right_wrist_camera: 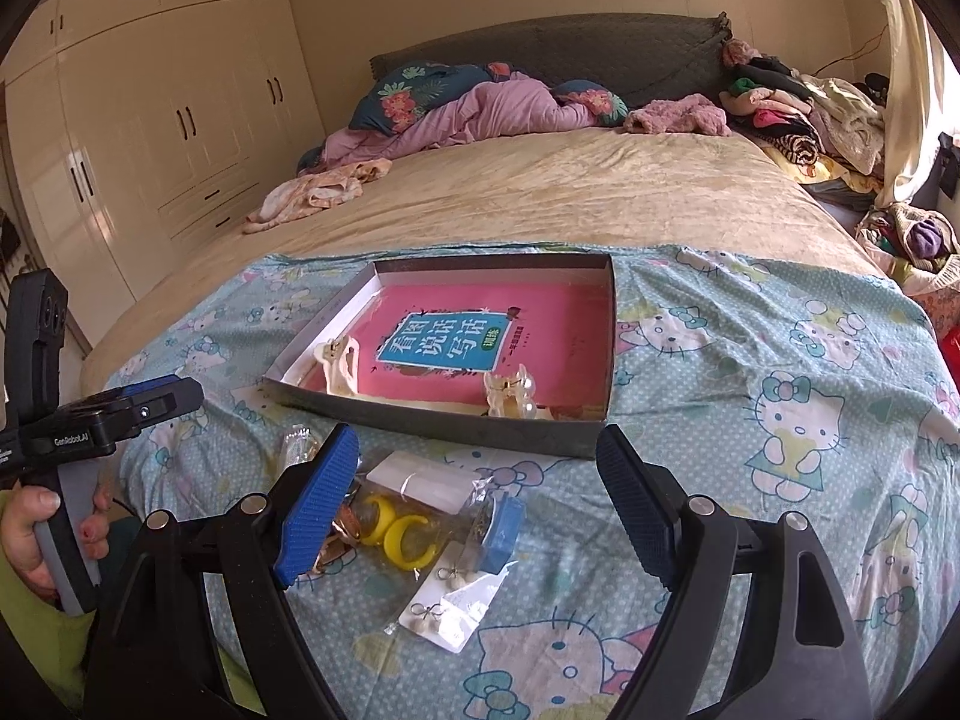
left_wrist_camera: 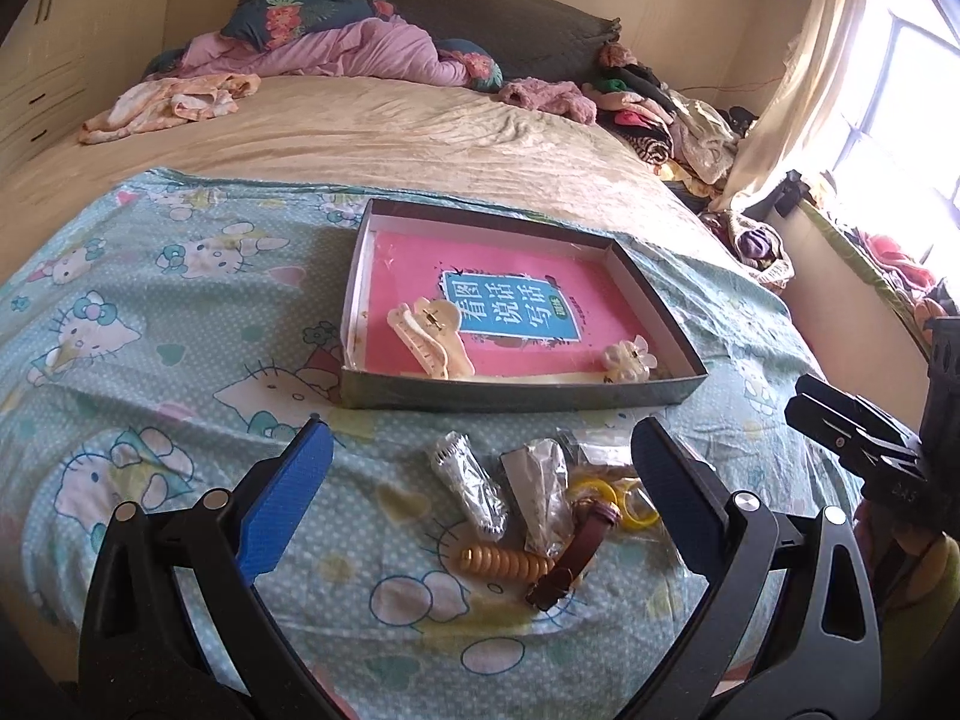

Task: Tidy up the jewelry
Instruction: 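Withdraw both open tools from the tray back over the jewelry, then grasp the brown leather watch with the left tool while the right tool grasps the blue case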

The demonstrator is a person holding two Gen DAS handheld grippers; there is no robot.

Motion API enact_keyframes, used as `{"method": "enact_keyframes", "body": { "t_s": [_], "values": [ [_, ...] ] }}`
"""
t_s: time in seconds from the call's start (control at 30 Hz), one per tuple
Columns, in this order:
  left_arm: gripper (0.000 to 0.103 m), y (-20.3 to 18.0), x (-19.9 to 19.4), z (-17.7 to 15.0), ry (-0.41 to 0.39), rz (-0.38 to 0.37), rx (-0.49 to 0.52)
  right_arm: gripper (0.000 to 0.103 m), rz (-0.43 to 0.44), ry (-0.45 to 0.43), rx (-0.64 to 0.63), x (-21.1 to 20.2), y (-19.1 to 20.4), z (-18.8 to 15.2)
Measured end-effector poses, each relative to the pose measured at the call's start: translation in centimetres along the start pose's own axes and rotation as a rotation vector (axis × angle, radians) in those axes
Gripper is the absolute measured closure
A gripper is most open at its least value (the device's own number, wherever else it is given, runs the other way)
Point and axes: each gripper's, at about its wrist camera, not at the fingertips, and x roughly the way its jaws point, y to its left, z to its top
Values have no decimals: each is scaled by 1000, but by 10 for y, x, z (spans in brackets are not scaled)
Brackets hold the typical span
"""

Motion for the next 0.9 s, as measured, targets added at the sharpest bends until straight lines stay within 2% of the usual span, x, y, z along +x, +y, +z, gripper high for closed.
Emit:
{"method": "enact_keyframes", "body": {
  "t_s": [0.2, 0.47, 0.57, 0.63, 0.7, 0.9],
  "values": [
    [11, -13, 2, -18, 39, -19, 57, 23, 2, 22, 3, 0, 0, -9],
    [32, -30, 13, -47, 117, -58, 118, 23, 4, 74, 27, 11, -7, -25],
    [44, -35, 16, -58, 146, -71, 128, 23, 5, 101, 47, 19, -11, -33],
    [47, -38, 18, -63, 157, -71, 140, 24, 15, 116, 61, 24, -14, -38],
    [53, -40, 22, -68, 172, -73, 149, 29, 23, 133, 65, 28, -14, -42],
    [71, -46, 34, -74, 192, -73, 156, 33, 37, 156, 70, 37, -15, -49]
  ]
}}
